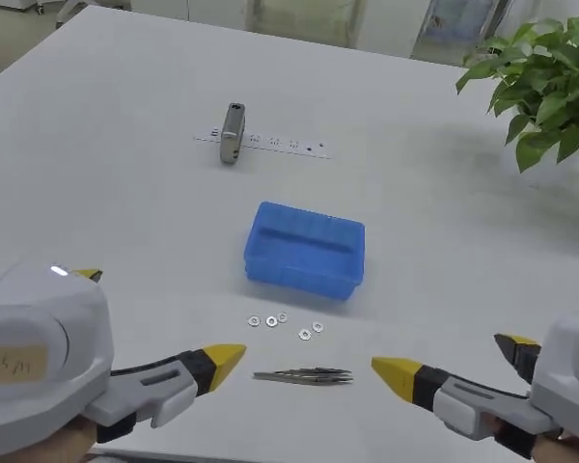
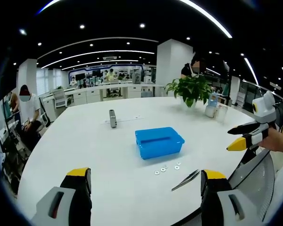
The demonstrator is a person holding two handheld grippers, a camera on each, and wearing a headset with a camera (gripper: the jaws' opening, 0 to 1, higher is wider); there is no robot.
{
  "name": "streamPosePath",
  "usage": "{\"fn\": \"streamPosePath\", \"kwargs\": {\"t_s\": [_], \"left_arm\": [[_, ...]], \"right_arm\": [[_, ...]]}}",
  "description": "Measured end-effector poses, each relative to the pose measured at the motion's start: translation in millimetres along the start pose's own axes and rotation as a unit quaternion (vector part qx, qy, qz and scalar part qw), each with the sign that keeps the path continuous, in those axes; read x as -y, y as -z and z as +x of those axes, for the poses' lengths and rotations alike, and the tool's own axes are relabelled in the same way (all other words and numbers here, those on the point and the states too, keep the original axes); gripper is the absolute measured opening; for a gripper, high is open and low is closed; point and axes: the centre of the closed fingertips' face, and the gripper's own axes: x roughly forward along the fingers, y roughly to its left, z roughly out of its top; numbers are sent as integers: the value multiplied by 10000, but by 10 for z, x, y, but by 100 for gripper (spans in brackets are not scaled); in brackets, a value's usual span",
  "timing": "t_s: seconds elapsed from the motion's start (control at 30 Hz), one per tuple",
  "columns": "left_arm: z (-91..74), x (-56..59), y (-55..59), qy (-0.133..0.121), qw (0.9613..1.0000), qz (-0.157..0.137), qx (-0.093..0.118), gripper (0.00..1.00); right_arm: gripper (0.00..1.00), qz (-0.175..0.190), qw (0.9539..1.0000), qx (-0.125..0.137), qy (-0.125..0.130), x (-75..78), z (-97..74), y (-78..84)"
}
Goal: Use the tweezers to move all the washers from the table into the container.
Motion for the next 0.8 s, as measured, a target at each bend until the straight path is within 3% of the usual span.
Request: {"fn": "streamPosePath", "kwargs": {"t_s": [0.23,0.8], "left_arm": [[1,-4,18,10,9999,68,-94,99],[43,50,-28,160,9998,135,-78,99]], "right_arm": [[99,1,10000,51,-28,-27,7,-27],[99,-39,10000,-4,3,-42,43,-18]]}}
